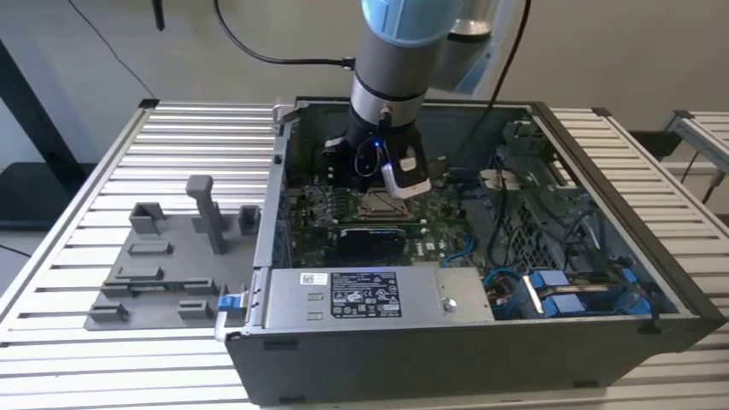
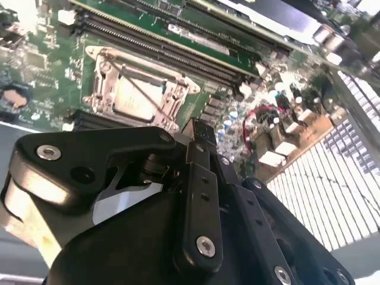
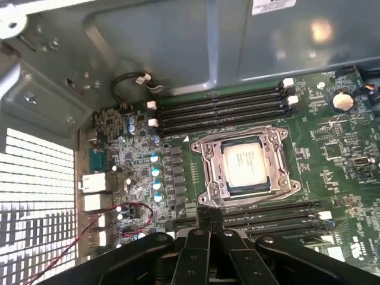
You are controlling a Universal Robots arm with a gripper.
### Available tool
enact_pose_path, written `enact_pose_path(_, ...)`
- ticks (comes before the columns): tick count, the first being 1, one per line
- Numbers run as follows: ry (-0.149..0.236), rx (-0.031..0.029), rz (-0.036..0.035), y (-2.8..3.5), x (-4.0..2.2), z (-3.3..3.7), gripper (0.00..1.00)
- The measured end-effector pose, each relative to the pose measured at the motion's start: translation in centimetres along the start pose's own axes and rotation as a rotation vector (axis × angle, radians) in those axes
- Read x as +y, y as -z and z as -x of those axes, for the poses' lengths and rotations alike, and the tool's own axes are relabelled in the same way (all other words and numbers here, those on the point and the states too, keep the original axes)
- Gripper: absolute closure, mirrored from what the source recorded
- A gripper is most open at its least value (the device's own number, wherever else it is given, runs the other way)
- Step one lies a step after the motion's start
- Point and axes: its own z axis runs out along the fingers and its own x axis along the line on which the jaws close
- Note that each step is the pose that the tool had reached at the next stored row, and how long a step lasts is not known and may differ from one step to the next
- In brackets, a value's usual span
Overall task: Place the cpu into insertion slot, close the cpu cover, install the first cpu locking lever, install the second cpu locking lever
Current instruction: 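Install the second cpu locking lever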
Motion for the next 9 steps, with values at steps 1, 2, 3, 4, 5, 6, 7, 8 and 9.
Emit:
enact_pose_path(1, 0.0, 0.0012, 0.0012, 0.01, 0.04, 0.22, 0.89)
enact_pose_path(2, 0.0, 0.0014, 0.0018, 0.01, 0.07, 0.37, 0.89)
enact_pose_path(3, 0.0, 0.0015, 0.0018, 0.0, 0.1, 0.45, 0.89)
enact_pose_path(4, 0.0, 0.0016, 0.0017, -0.05, 0.12, 0.47, 0.89)
enact_pose_path(5, 0.001, 0.0017, 0.0014, -0.11, 0.15, 0.5, 0.89)
enact_pose_path(6, 0.001, 0.0019, 0.0013, -0.17, 0.19, 0.57, 0.89)
enact_pose_path(7, 0.002, 0.002, 0.0013, -0.24, 0.23, 0.68, 0.89)
enact_pose_path(8, 0.002, 0.0022, 0.0013, -0.31, 0.29, 0.83, 0.89)
enact_pose_path(9, 0.003, 0.0023, 0.0014, -0.39, 0.35, 1.01, 0.89)
